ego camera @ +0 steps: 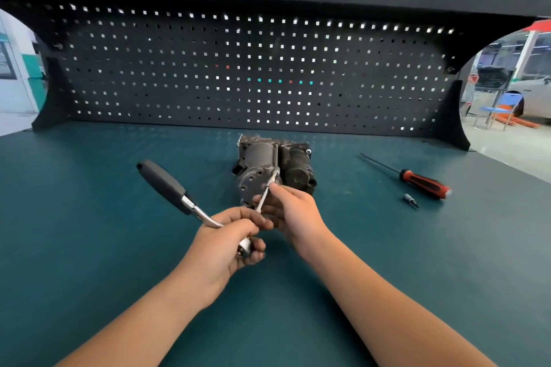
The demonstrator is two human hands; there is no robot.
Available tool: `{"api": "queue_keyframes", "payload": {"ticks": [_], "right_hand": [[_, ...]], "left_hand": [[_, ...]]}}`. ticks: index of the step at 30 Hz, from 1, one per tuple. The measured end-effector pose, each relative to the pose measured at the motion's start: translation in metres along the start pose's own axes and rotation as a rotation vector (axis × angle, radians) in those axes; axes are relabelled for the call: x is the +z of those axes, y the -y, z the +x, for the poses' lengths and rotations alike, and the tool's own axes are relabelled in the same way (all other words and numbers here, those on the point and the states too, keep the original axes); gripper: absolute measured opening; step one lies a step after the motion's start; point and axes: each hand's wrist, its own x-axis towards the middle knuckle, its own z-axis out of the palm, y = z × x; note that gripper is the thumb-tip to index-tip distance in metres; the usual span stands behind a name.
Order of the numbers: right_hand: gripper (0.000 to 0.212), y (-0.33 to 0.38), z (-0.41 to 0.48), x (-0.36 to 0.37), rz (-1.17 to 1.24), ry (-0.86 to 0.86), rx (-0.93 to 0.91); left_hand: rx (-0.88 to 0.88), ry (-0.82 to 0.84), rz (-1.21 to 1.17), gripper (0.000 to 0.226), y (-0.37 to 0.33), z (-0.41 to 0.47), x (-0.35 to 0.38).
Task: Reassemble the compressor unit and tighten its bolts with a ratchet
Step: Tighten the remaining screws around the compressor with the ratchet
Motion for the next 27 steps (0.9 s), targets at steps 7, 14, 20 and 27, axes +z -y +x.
{"api": "queue_keyframes", "payload": {"ticks": [7,14,20,27], "right_hand": [[0.021,0.003,-0.001,-0.001,0.077,-0.001,0.038],[0.024,0.003,0.0,-0.005,0.081,-0.027,0.07],[0.028,0.006,0.005,-0.002,-0.074,-0.094,0.017],[0.026,0.01,0.012,-0.002,0.093,-0.015,0.156]], "left_hand": [[-0.094,-0.024,-0.174,0.036,0.002,0.0,0.006],[-0.189,-0.02,-0.636,0.025,0.002,-0.005,0.026],[0.0,-0.008,-0.231,0.037,-0.003,-0.002,0.023],[0.221,0.073,0.557,0.04,-0.007,0.001,0.016]]}}
